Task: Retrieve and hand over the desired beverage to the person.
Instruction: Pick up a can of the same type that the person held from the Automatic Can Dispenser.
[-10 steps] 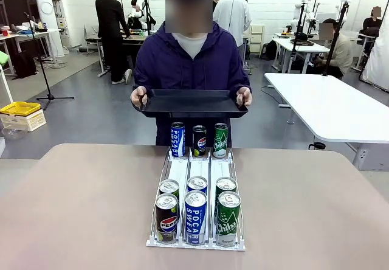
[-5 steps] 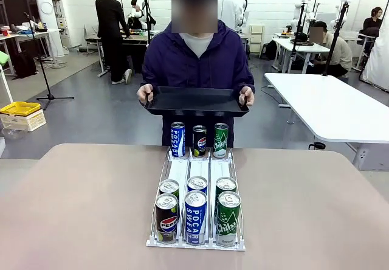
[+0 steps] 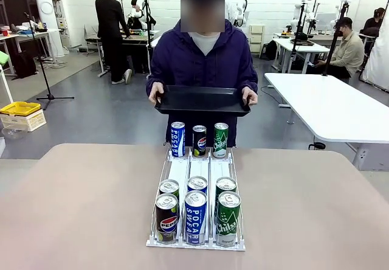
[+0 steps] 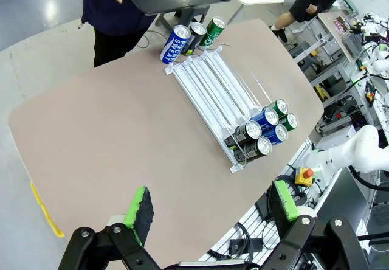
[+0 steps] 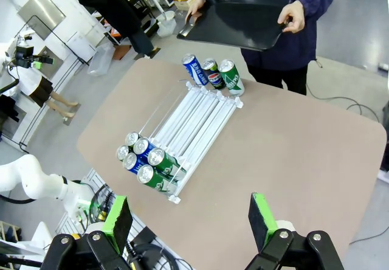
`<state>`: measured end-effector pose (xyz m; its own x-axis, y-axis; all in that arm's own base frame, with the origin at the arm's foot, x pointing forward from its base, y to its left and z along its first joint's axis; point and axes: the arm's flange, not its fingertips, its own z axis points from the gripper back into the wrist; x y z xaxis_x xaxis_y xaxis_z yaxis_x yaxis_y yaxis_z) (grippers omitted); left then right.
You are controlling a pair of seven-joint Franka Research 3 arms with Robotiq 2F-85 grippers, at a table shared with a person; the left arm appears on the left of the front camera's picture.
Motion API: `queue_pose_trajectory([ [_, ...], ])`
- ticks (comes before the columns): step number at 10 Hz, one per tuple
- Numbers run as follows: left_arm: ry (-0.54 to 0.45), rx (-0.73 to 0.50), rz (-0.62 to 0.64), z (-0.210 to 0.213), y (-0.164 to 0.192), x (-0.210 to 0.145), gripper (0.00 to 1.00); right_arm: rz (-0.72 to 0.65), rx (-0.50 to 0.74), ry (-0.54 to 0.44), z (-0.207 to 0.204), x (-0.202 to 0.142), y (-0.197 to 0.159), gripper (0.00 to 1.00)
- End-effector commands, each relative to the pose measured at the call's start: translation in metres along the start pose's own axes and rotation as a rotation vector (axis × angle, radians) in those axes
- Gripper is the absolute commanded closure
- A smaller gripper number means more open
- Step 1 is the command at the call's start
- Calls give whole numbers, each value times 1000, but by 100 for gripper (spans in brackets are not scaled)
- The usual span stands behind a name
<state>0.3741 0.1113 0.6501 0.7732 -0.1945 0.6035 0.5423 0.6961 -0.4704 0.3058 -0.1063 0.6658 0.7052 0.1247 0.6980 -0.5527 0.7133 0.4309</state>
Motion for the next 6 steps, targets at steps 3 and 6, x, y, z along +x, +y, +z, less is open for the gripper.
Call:
queue_pose_trajectory([
  [3, -7, -15, -9, 1, 0, 1, 0, 11, 29, -13, -1, 2, -1, 0],
  [6, -7, -15, -9, 1, 0, 1, 0, 11, 29, -13, -1, 2, -1, 0],
])
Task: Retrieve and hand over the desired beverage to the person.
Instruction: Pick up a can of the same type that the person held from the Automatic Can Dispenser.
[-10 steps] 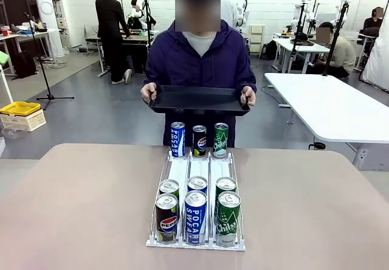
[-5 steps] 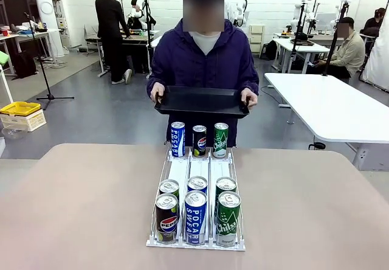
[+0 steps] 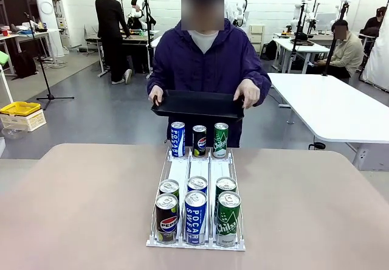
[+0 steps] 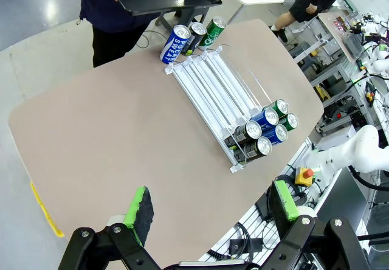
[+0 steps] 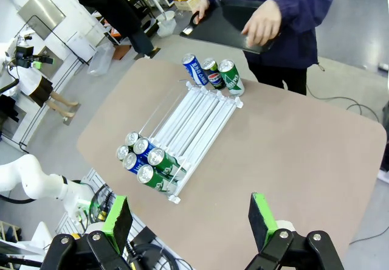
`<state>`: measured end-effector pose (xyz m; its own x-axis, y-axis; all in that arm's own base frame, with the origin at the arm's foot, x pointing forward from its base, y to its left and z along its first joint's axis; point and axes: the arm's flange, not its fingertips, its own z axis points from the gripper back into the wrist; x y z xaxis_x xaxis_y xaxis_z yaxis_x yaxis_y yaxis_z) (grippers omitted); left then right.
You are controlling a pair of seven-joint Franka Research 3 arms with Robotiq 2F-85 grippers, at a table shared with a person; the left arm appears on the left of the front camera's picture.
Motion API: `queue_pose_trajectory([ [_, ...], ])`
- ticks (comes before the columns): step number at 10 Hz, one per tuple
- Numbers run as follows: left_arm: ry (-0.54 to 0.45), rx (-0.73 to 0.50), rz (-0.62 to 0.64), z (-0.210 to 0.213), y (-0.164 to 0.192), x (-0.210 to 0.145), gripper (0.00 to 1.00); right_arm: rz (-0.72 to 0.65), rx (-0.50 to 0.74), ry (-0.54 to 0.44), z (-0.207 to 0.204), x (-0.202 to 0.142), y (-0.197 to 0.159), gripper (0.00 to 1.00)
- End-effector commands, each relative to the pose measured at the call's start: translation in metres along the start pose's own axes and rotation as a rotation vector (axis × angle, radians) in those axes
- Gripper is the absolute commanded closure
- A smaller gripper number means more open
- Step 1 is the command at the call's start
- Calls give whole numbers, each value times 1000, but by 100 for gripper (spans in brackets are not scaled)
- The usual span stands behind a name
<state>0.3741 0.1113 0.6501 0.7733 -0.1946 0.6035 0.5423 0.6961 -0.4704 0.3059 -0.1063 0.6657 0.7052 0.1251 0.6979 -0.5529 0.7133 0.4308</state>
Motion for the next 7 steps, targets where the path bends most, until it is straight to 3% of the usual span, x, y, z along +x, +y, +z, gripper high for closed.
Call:
queue_pose_trajectory([
  [1, -7, -15, -9, 1, 0, 1, 0, 11, 29, -14, -1, 2, 0, 0],
  [7, -7, -15, -9, 1, 0, 1, 0, 11, 29, -14, -1, 2, 0, 0],
])
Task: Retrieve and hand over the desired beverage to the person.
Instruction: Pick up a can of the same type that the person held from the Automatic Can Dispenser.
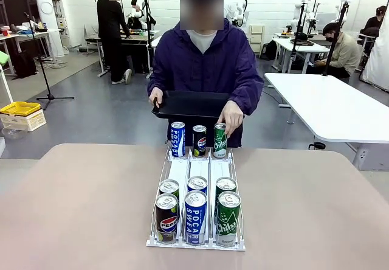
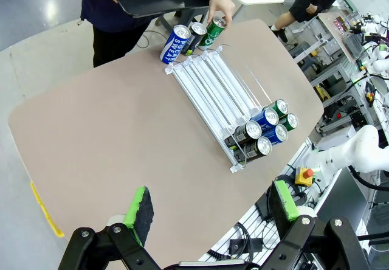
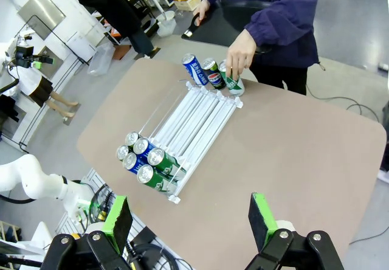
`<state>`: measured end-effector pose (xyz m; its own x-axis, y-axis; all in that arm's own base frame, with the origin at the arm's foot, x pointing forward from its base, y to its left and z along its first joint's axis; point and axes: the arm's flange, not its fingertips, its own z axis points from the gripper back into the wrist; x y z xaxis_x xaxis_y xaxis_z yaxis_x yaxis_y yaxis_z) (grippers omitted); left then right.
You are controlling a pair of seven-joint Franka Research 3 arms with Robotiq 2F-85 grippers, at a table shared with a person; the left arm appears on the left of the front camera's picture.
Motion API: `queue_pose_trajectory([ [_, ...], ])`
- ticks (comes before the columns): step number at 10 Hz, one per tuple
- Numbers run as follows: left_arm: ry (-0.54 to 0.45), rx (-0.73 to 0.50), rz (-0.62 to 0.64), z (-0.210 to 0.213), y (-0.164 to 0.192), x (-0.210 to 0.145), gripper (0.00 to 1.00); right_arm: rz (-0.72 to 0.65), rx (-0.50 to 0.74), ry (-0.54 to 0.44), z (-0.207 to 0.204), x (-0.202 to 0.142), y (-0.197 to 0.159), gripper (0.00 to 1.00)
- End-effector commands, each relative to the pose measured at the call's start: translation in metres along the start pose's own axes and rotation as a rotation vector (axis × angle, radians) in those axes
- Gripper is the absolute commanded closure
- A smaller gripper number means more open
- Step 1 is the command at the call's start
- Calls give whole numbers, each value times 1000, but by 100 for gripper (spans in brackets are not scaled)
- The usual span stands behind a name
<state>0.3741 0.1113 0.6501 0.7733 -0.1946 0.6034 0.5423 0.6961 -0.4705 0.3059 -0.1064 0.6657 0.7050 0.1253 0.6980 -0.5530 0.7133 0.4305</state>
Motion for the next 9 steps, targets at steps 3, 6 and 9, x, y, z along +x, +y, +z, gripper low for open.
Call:
queue_pose_trajectory([
  [3, -8, -15, -9, 1, 0, 1, 0, 10, 29, -14, -1, 3, 0, 0],
  [6, -8, -15, -9, 1, 0, 1, 0, 10, 29, -14, -1, 3, 0, 0],
  [9, -8, -15, -9, 1, 0, 1, 0, 10, 29, -14, -1, 3, 0, 0],
])
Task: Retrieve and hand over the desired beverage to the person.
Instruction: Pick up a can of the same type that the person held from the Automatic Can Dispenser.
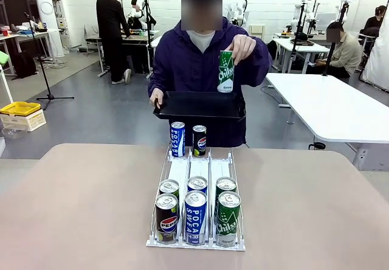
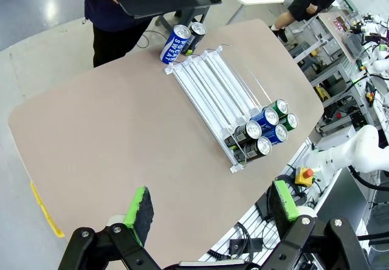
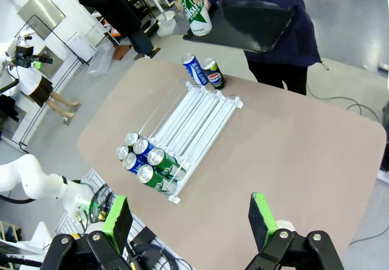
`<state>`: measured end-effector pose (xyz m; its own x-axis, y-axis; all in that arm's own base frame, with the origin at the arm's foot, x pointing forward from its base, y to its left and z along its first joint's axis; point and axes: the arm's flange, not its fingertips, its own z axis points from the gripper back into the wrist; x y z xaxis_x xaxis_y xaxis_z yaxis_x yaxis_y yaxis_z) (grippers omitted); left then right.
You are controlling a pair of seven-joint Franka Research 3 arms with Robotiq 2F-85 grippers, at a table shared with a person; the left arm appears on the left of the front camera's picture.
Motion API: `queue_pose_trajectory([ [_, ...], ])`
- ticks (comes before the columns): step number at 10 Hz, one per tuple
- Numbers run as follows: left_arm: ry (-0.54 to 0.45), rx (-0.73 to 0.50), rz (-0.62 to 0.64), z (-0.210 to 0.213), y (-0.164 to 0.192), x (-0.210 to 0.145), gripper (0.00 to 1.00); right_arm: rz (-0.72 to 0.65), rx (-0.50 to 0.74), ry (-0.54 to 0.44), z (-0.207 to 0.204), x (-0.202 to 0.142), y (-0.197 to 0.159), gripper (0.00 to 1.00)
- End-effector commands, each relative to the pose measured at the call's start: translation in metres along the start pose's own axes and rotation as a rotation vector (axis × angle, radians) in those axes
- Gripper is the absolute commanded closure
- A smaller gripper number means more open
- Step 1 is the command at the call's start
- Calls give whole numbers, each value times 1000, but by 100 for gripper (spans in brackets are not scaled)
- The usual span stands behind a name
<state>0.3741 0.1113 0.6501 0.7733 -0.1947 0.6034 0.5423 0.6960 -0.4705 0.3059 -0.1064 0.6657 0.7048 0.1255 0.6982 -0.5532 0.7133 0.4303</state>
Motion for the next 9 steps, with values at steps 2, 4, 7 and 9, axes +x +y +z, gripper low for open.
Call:
queue_pose_trajectory([
  [2, -8, -15, -9, 1, 0, 1, 0, 10, 29, -14, -1, 3, 0, 0],
  [4, -8, -15, -9, 1, 0, 1, 0, 10, 29, -14, -1, 3, 0, 0],
  [7, -8, -15, -9, 1, 0, 1, 0, 10, 29, -14, -1, 3, 0, 0],
  [9, -8, -15, -9, 1, 0, 1, 0, 10, 29, -14, -1, 3, 0, 0],
])
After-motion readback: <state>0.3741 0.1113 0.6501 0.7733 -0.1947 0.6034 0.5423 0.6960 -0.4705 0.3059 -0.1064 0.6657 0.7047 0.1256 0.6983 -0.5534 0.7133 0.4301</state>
